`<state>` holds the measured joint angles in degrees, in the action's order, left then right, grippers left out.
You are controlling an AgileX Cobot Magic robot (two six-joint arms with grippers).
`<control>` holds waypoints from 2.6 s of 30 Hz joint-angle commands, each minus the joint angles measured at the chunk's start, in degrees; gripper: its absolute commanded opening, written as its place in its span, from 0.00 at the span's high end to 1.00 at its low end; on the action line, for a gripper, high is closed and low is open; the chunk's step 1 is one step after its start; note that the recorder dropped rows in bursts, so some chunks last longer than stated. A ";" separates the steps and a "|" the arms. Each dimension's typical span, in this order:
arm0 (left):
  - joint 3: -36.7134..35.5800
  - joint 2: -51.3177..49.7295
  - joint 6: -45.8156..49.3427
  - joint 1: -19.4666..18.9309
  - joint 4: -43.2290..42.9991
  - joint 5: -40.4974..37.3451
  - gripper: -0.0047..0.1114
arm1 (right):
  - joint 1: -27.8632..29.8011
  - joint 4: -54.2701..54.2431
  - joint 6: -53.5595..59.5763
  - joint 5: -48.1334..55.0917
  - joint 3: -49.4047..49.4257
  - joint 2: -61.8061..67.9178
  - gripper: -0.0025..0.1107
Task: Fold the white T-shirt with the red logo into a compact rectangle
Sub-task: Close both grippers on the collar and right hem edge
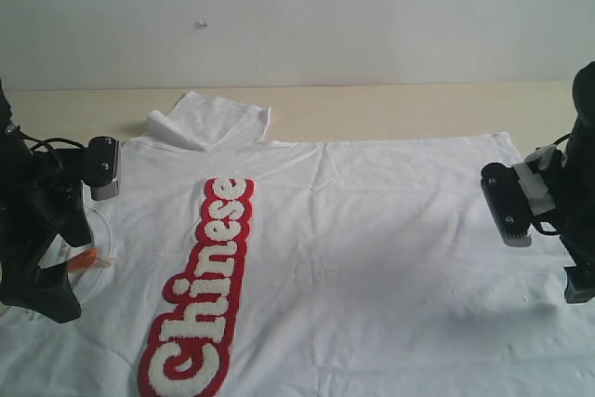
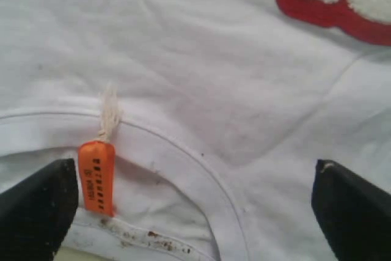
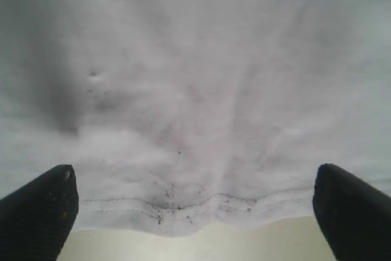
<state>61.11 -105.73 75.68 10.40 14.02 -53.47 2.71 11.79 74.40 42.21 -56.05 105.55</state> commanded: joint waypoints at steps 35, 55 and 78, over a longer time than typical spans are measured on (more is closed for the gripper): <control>0.34 -0.25 0.37 -0.13 0.64 0.47 0.05 | 4.99 -6.88 4.94 2.86 -7.00 10.53 0.60; 8.10 -9.09 13.24 -0.13 -1.37 0.88 0.14 | 4.99 -6.88 1.98 2.95 -7.00 10.53 0.79; 9.77 -12.19 3.12 -0.13 -7.82 1.48 0.17 | 4.99 -6.70 -2.66 2.43 -7.00 10.53 0.79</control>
<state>70.81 -117.51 79.43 10.40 6.84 -53.73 7.51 4.85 72.26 46.24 -63.67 114.30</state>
